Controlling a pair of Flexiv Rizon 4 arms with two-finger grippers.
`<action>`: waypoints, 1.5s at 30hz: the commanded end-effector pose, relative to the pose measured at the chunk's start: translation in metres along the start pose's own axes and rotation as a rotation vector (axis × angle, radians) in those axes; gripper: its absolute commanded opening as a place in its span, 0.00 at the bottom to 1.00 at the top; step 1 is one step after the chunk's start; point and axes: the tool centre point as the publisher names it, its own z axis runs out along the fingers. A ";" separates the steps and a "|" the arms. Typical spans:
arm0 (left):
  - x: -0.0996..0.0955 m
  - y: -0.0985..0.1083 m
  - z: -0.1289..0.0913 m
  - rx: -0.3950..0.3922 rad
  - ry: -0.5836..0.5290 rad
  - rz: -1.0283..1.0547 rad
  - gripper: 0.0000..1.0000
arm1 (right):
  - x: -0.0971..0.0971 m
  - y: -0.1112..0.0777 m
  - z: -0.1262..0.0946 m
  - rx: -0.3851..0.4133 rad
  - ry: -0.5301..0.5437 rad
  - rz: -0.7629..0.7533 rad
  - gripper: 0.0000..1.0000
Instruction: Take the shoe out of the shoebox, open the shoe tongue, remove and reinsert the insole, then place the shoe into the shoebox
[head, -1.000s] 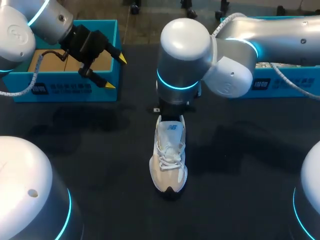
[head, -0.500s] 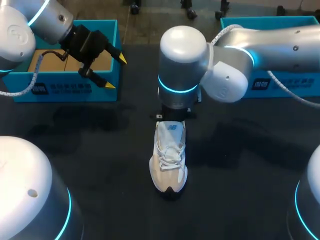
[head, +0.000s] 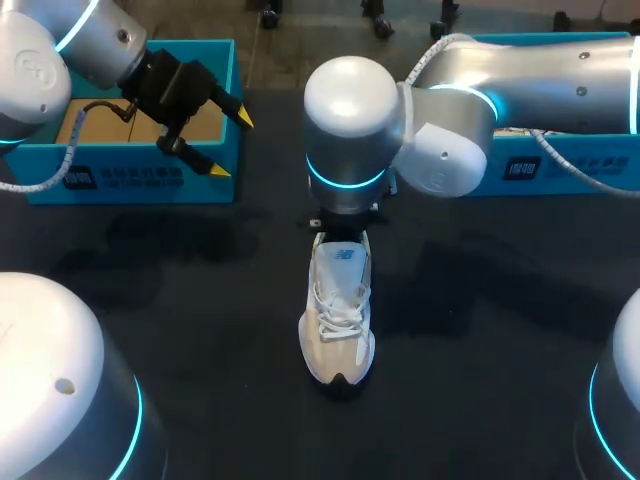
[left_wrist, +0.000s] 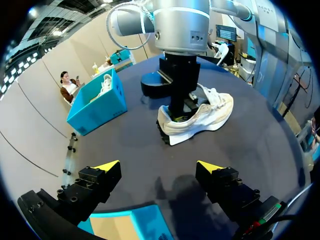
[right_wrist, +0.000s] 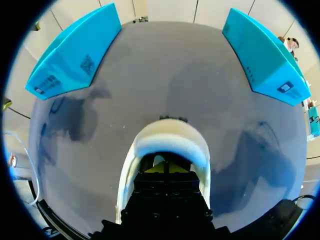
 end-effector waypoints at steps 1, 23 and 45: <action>0.000 0.000 0.000 -0.003 0.002 0.000 1.00 | 0.004 0.002 0.014 -0.011 -0.006 0.003 0.00; 0.000 0.000 0.000 -0.003 0.002 0.000 1.00 | 0.003 -0.007 -0.002 0.117 0.001 -0.024 0.00; 0.000 0.000 0.000 -0.003 0.002 0.000 1.00 | 0.006 -0.048 -0.049 0.391 0.014 0.045 0.47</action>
